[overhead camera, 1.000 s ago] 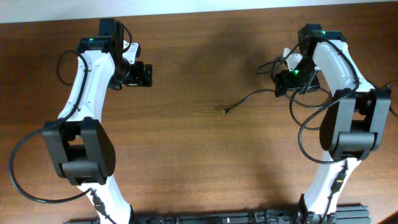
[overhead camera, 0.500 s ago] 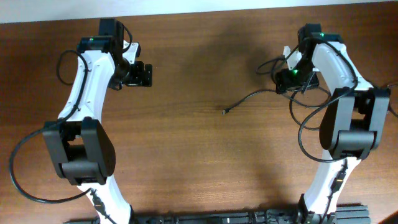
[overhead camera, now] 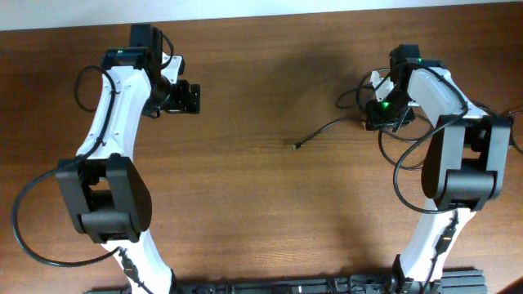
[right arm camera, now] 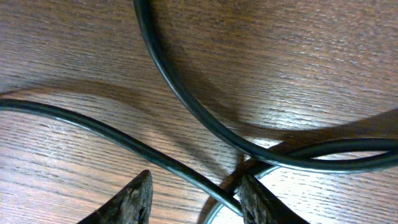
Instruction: Untangle cables
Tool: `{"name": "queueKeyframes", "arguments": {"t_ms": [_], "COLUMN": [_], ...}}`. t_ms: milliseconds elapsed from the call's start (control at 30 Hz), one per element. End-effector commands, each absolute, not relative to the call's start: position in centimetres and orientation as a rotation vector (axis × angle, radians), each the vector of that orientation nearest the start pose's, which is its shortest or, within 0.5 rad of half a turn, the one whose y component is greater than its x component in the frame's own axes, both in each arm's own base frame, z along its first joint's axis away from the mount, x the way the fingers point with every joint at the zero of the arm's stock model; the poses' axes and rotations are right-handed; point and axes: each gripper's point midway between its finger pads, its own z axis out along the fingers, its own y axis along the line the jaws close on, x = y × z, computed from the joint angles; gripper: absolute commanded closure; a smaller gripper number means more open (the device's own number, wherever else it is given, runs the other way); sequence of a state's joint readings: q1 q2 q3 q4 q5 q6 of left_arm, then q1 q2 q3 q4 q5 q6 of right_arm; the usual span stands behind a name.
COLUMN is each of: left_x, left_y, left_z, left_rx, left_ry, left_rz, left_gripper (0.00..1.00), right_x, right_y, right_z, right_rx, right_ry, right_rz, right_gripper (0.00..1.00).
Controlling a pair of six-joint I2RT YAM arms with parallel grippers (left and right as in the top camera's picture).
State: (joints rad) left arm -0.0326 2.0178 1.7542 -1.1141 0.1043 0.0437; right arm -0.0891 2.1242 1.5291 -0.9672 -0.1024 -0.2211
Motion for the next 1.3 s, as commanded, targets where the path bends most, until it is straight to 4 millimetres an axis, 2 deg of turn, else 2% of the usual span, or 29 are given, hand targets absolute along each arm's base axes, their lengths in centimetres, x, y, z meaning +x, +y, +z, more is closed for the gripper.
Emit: {"name": "queueKeyframes", "arguments": {"t_ms": [0, 133, 333, 433, 500, 667, 800, 867, 1000, 1067, 1100, 1167, 1200, 1267], "left_x": [43.5, 43.5, 43.5, 43.4, 43.4, 43.4, 43.4, 43.4, 43.4, 43.4, 43.4, 43.4, 43.4, 43.4], "left_y": [-3.6, -3.6, -3.6, -3.6, -3.6, -3.6, -3.6, -3.6, -3.6, -3.6, -3.6, -3.6, -3.6, -3.6], "left_z": [12.2, 12.2, 12.2, 12.2, 12.2, 12.2, 12.2, 12.2, 12.2, 12.2, 12.2, 12.2, 12.2, 12.2], "left_rx": [0.127, 0.127, 0.127, 0.127, 0.127, 0.127, 0.127, 0.127, 0.127, 0.127, 0.127, 0.127, 0.127, 0.126], "left_ry": [2.897, 2.897, 2.897, 2.9, 2.9, 2.901, 2.9, 2.901, 2.901, 2.902, 2.902, 2.9, 2.9, 2.9], "left_rz": [-0.167, -0.167, -0.167, -0.167, -0.167, -0.167, -0.167, -0.167, -0.167, -0.167, -0.167, -0.167, -0.167, -0.167], "left_gripper": [0.04, 0.04, 0.04, 0.04, 0.04, 0.04, 0.04, 0.04, 0.04, 0.04, 0.04, 0.04, 0.04, 0.04], "right_x": [37.7, 37.2, 36.0, 35.4, 35.2, 34.9, 35.6, 36.6, 39.6, 41.6, 42.1, 42.8, 42.9, 42.4], "right_y": [-0.2, -0.4, -0.3, -0.2, -0.3, -0.3, -0.3, -0.4, -1.5, -3.4, -3.5, -3.0, -2.7, -2.2], "right_z": [-1.3, -1.3, -1.1, -1.0, -1.0, -0.8, 0.3, 1.8, 6.9, 11.1, 12.2, 13.6, 13.8, 13.4], "right_rx": [-0.215, -0.172, -0.152, -0.151, -0.148, -0.133, -0.09, -0.094, -0.019, 0.1, 0.102, 0.094, 0.056, 0.012], "right_ry": [3.178, 3.201, 3.253, 3.277, 3.285, 3.3, 3.291, 3.261, 3.156, 3.043, 3.011, 2.967, 2.961, 2.986], "right_rz": [0.267, 0.254, 0.268, 0.276, 0.277, 0.281, 0.275, 0.266, 0.194, 0.109, 0.122, 0.177, 0.199, 0.226], "right_gripper": [0.58, 0.68, 0.75, 0.83, 0.95, 0.96, 0.96, 0.96, 0.96, 0.96, 0.96, 0.68, 0.63, 0.61]}}
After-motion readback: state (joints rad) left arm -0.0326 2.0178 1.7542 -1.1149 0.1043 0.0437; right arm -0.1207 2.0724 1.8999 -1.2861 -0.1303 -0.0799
